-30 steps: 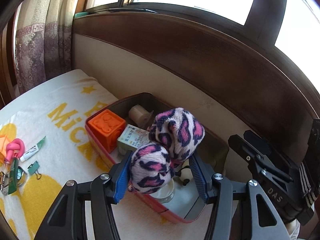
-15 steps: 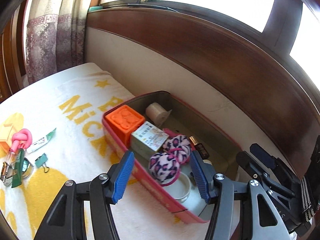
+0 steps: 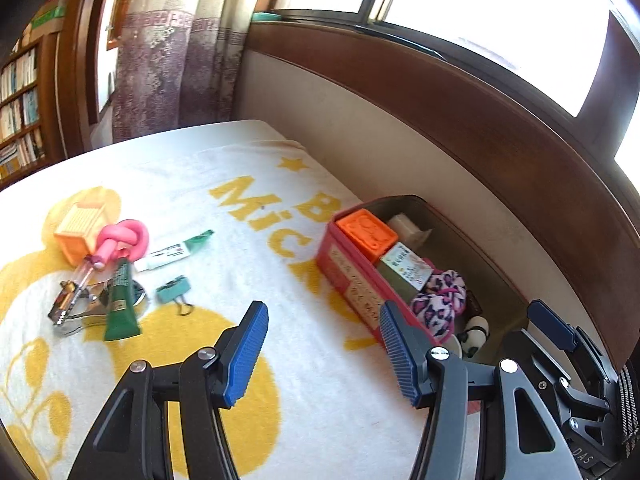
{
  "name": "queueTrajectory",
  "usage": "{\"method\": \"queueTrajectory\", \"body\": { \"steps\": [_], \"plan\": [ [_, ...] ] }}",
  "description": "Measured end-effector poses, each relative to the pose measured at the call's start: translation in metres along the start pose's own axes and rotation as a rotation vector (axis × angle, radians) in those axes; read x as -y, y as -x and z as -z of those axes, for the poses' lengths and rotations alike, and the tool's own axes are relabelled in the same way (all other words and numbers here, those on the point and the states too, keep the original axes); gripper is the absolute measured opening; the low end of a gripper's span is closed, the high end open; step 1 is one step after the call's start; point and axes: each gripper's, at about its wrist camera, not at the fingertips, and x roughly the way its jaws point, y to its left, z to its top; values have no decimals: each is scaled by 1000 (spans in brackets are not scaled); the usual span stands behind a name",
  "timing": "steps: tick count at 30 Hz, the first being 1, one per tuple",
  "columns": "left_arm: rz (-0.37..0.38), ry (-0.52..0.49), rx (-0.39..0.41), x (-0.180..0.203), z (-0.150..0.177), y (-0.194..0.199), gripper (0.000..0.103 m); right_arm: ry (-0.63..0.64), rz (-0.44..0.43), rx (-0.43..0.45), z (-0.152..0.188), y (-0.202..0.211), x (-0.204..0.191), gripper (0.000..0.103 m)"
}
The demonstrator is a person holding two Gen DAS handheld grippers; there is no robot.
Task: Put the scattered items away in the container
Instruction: 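Return both tools to the towel and grasp the teal binder clip with the right tool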
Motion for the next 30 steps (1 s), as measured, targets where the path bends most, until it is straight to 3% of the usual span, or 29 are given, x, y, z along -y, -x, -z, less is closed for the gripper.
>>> {"method": "queueTrajectory", "body": {
  "steps": [9,15,30],
  "plan": [
    [-150,171,44,-105,12,33,60,91,-89,-81,3,-32,-56,78],
    [-213,241,61,-151,22,47,60,109,-150,-174,5,-69,-83,78],
    [-230,279,32,-181,36,37,60,233,-155,-338,-4,-168,-140,78]
  ]
}}
